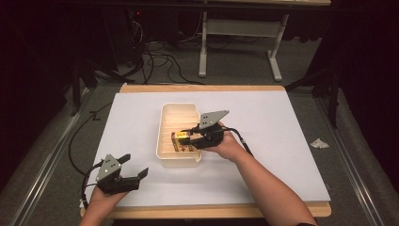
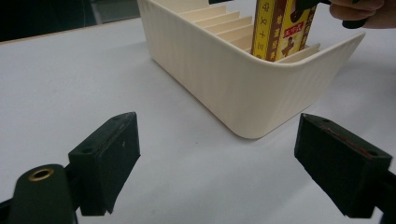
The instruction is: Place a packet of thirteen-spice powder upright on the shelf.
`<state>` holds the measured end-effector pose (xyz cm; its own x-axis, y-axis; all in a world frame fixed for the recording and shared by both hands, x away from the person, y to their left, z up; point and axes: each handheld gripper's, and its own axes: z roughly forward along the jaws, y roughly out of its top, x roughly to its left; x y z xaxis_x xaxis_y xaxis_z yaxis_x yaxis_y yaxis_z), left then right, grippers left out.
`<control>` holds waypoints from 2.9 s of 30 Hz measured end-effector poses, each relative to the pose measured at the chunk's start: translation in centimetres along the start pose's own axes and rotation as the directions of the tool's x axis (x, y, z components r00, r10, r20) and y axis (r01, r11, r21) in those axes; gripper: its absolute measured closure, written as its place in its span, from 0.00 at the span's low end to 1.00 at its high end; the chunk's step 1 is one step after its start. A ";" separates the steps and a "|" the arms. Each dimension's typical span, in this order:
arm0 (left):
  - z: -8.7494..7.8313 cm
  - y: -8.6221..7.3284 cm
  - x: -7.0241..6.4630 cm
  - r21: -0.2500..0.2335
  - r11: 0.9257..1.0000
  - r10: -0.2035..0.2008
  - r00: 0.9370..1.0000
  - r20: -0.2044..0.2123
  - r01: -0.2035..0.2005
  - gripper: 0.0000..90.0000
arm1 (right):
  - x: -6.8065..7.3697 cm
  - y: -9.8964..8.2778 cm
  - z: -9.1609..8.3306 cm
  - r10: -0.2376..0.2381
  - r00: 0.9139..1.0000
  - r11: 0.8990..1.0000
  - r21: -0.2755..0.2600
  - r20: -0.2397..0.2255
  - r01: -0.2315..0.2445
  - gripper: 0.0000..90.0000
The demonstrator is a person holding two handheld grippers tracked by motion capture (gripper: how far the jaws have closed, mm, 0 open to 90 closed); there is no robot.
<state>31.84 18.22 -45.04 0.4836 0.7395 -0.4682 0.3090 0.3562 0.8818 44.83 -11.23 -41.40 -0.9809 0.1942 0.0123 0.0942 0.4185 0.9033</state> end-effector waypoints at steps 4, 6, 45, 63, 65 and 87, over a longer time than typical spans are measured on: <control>0.0 0.0 0.0 -0.001 1.000 -0.001 1.000 0.000 0.001 0.17 | 0.0 0.0 -0.1 -0.007 1.000 1.000 0.006 0.001 0.007 0.69; 0.0 0.0 0.0 0.003 1.000 0.004 1.000 -0.001 -0.004 0.17 | 0.1 -0.1 -0.1 -0.012 1.000 1.000 0.009 0.001 0.012 0.68; 0.1 -0.2 -0.1 0.015 1.000 -0.001 1.000 0.004 0.001 0.16 | 1.2 -0.1 0.2 -0.023 0.999 0.999 0.035 0.031 0.022 0.70; 0.1 -0.2 -0.1 0.016 1.000 0.004 1.000 0.005 -0.004 0.16 | 1.4 -0.2 0.4 -0.007 0.999 0.998 0.055 0.039 0.005 0.49; 0.1 -0.2 -0.1 0.013 1.000 0.001 1.000 0.005 -0.001 0.17 | 1.5 0.0 0.3 0.001 0.998 0.999 0.046 0.059 -0.004 0.37; 0.2 -0.1 -0.1 0.010 1.000 -0.001 1.000 0.006 0.001 0.17 | 1.8 0.5 -2.1 0.015 0.993 1.000 0.011 0.120 -0.016 0.25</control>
<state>31.93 18.01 -45.10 0.4881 0.7359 -0.4693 0.3174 0.3512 0.8809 42.72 -12.55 -39.97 -0.9519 0.3052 -0.0260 0.1118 0.4254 0.8981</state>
